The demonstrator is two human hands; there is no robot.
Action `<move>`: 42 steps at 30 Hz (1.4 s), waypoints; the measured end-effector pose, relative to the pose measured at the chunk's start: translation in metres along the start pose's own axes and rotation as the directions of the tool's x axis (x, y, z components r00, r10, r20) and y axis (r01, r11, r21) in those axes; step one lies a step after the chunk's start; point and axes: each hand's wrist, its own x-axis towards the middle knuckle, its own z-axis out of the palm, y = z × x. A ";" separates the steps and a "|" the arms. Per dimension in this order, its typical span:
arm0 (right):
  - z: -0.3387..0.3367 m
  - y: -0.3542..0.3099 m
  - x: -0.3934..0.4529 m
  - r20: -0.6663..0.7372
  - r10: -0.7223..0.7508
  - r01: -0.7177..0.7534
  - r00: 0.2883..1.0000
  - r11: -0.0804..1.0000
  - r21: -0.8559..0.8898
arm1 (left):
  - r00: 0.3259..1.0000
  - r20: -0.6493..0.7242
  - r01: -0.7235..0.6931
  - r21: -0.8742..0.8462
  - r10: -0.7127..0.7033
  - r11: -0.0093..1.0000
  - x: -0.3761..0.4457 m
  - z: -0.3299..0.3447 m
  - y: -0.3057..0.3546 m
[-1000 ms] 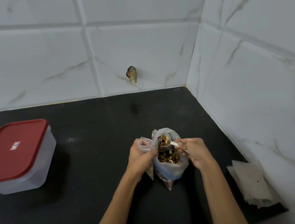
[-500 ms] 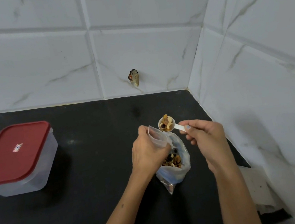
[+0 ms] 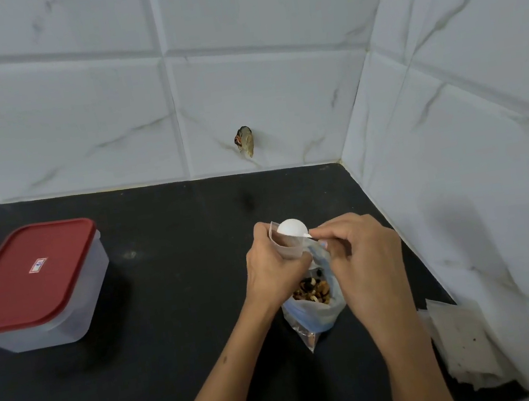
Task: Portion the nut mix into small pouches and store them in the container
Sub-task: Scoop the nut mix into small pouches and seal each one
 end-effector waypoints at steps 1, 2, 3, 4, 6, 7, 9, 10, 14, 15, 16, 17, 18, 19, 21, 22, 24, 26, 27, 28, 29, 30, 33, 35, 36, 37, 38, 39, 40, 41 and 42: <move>0.000 0.000 0.000 0.038 0.012 -0.012 0.999 1.000 -0.001 | 1.000 0.002 -0.008 -0.006 0.008 1.000 0.000 -0.001 0.000; 0.000 0.001 0.000 0.074 0.027 -0.027 0.997 1.000 0.001 | 1.000 0.006 -0.018 -0.013 0.018 1.000 0.001 -0.001 0.000; -0.001 0.002 0.000 0.079 0.032 -0.033 0.996 0.999 0.015 | 1.000 0.009 -0.022 -0.019 0.023 1.000 0.001 -0.001 -0.001; -0.001 0.002 0.000 0.057 0.031 -0.033 0.998 0.999 0.039 | 1.000 0.011 -0.021 -0.028 0.021 0.999 0.001 0.000 0.000; -0.004 0.001 -0.001 0.047 0.046 -0.050 0.998 0.995 0.090 | 1.000 0.012 -0.015 -0.050 0.016 0.999 0.001 0.000 -0.001; -0.004 0.001 -0.001 0.070 0.071 -0.079 0.995 0.989 0.124 | 1.000 0.012 -0.016 -0.060 0.017 0.998 0.001 0.000 -0.002; -0.006 0.001 -0.001 0.090 0.146 -0.164 0.985 0.956 0.244 | 1.000 0.010 -0.016 -0.054 0.016 0.998 0.000 -0.001 -0.005; -0.008 0.002 0.000 0.068 0.185 -0.197 0.980 0.931 0.306 | 1.000 0.006 -0.015 -0.045 0.015 0.999 0.000 -0.002 -0.006; 0.000 0.019 0.002 -0.012 0.317 -0.297 0.948 0.901 0.316 | 1.000 -0.030 -0.002 -0.074 0.000 0.997 0.000 -0.006 -0.014; 0.006 0.026 0.001 -0.008 0.344 -0.329 0.939 0.904 0.273 | 0.999 -0.034 0.003 -0.082 -0.006 0.997 -0.001 -0.008 -0.015; 0.013 0.033 0.000 0.004 0.372 -0.363 0.928 0.904 0.227 | 0.999 -0.038 0.008 -0.084 -0.011 0.996 -0.002 -0.009 -0.016; 0.021 0.040 -0.001 0.020 0.402 -0.399 0.915 0.900 0.177 | 0.999 -0.043 0.013 -0.084 -0.017 0.996 -0.004 -0.011 -0.016; 0.030 0.046 -0.003 0.039 0.434 -0.435 0.900 0.892 0.125 | 0.999 -0.047 0.017 -0.088 -0.021 0.996 -0.005 -0.012 -0.016; 0.039 0.052 -0.006 0.058 0.463 -0.466 0.885 0.881 0.076 | 0.998 -0.053 0.021 -0.100 -0.026 0.995 -0.008 -0.013 -0.016; 0.052 0.061 -0.011 0.102 0.506 -0.508 0.856 0.861 -0.007 | 0.997 -0.052 0.047 -0.145 -0.055 0.988 -0.013 -0.017 -0.013; 0.058 0.065 -0.013 0.132 0.524 -0.522 0.841 0.851 -0.052 | 0.996 -0.040 0.077 -0.178 -0.085 0.981 -0.015 -0.020 -0.011; 0.063 0.070 -0.018 0.199 0.557 -0.541 0.806 0.830 -0.132 | 0.986 0.009 0.161 -0.264 -0.165 0.951 -0.020 -0.027 -0.005; 0.063 0.070 -0.020 0.227 0.563 -0.511 0.795 0.823 -0.249 | 0.974 0.036 0.220 -0.385 -0.223 0.897 -0.020 -0.035 -0.005; 0.062 0.066 -0.020 0.222 0.543 -0.476 0.810 0.829 -0.293 | 0.968 0.029 0.237 -0.426 -0.249 0.873 -0.020 -0.039 -0.008; 0.059 0.060 -0.018 0.209 0.507 -0.446 0.836 0.850 -0.280 | 0.963 0.018 0.249 -0.447 -0.270 0.859 -0.018 -0.042 -0.011; 0.055 0.052 -0.016 0.205 0.466 -0.429 0.861 0.880 -0.203 | 0.960 0.004 0.251 -0.457 -0.281 0.853 -0.018 -0.046 -0.014; 0.051 0.042 -0.014 0.211 0.428 -0.422 0.879 0.904 -0.073 | 0.959 -0.012 0.247 -0.465 -0.285 0.850 -0.017 -0.048 -0.015; 0.046 -0.003 -0.006 0.342 0.331 -0.447 0.880 0.821 0.356 | 0.951 -0.056 0.241 -0.486 -0.305 0.840 -0.013 -0.059 -0.017; 0.054 -0.026 -0.007 0.450 0.229 -0.454 0.863 0.744 0.490 | 0.947 -0.046 0.254 -0.493 -0.317 0.832 -0.010 -0.067 -0.017; 0.061 -0.036 -0.010 0.481 0.190 -0.444 0.856 0.748 0.494 | 0.946 -0.024 0.269 -0.495 -0.322 0.826 -0.009 -0.072 -0.018; 0.068 -0.045 -0.013 0.486 0.175 -0.434 0.856 0.754 0.493 | 0.945 0.000 0.286 -0.493 -0.328 0.822 -0.009 -0.076 -0.019; 0.075 -0.052 -0.016 0.464 0.183 -0.423 0.867 0.763 0.489 | 0.944 0.011 0.293 -0.490 -0.331 0.821 -0.008 -0.080 -0.020; 0.080 -0.056 -0.016 0.425 0.205 -0.414 0.881 0.771 0.485 | 0.944 0.008 0.292 -0.486 -0.330 0.824 -0.007 -0.085 -0.022; 0.084 -0.059 -0.015 0.386 0.227 -0.403 0.894 0.781 0.476 | 0.943 0.004 0.293 -0.479 -0.332 0.827 -0.006 -0.088 -0.024; 0.088 -0.060 -0.013 0.363 0.241 -0.400 0.900 0.786 0.470 | 0.944 0.011 0.297 -0.465 -0.331 0.834 -0.003 -0.093 -0.026; 0.091 -0.060 -0.010 0.361 0.241 -0.399 0.901 0.785 0.474 | 0.947 0.035 0.303 -0.441 -0.320 0.845 -0.001 -0.098 -0.028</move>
